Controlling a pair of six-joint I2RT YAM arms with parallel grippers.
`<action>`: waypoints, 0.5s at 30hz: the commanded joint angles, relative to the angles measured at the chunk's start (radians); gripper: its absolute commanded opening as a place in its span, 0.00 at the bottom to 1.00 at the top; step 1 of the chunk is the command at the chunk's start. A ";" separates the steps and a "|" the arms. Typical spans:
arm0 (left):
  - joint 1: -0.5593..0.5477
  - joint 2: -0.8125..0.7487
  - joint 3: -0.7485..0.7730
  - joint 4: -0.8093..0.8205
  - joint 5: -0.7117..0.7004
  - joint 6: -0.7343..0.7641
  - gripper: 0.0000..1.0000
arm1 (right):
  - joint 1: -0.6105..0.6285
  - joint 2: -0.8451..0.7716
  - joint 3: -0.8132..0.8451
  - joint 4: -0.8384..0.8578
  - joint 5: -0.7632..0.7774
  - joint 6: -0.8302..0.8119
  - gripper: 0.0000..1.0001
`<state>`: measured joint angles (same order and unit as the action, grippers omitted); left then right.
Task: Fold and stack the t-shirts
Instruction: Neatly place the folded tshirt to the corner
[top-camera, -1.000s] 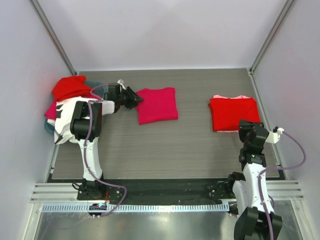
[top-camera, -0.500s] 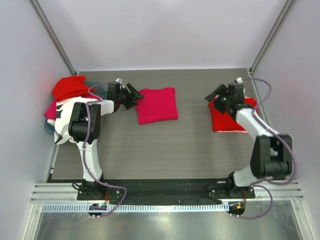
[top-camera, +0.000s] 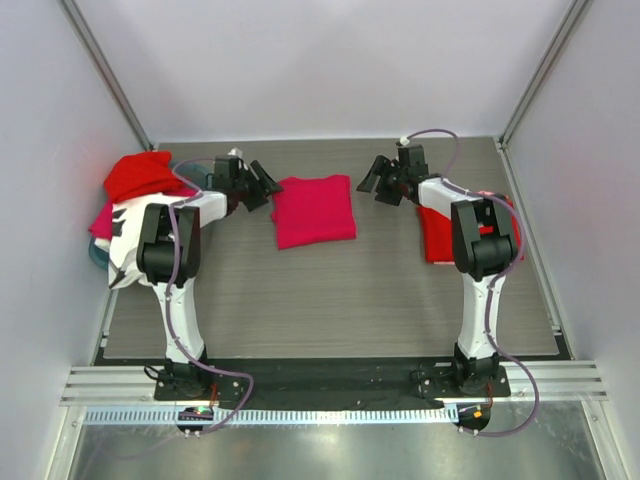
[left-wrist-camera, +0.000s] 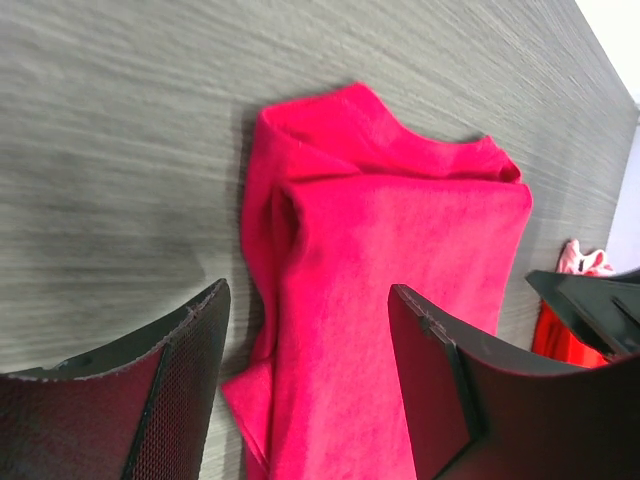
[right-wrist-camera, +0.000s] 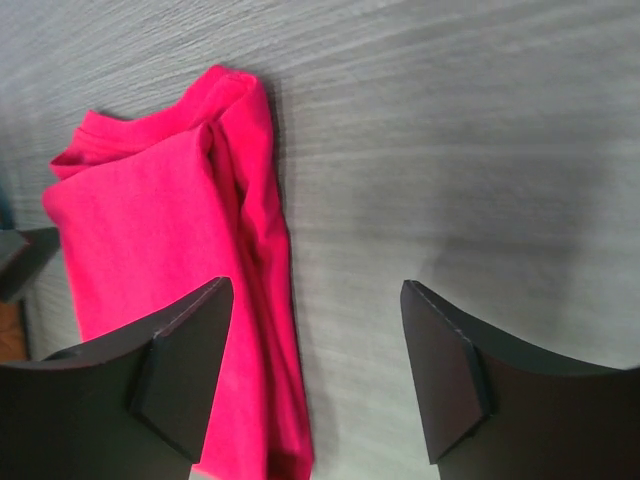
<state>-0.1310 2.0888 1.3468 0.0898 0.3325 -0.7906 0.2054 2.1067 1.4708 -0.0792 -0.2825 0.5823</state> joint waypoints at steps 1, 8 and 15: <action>0.011 0.030 0.067 -0.033 -0.020 0.048 0.65 | 0.012 0.068 0.103 0.025 -0.044 -0.059 0.75; 0.013 0.099 0.147 -0.073 -0.013 0.057 0.55 | 0.035 0.183 0.210 0.019 -0.064 -0.073 0.77; 0.014 0.126 0.164 -0.073 0.007 0.054 0.49 | 0.051 0.239 0.256 0.025 -0.098 -0.070 0.70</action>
<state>-0.1230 2.1998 1.4845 0.0315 0.3344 -0.7513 0.2363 2.3157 1.7031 -0.0479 -0.3614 0.5278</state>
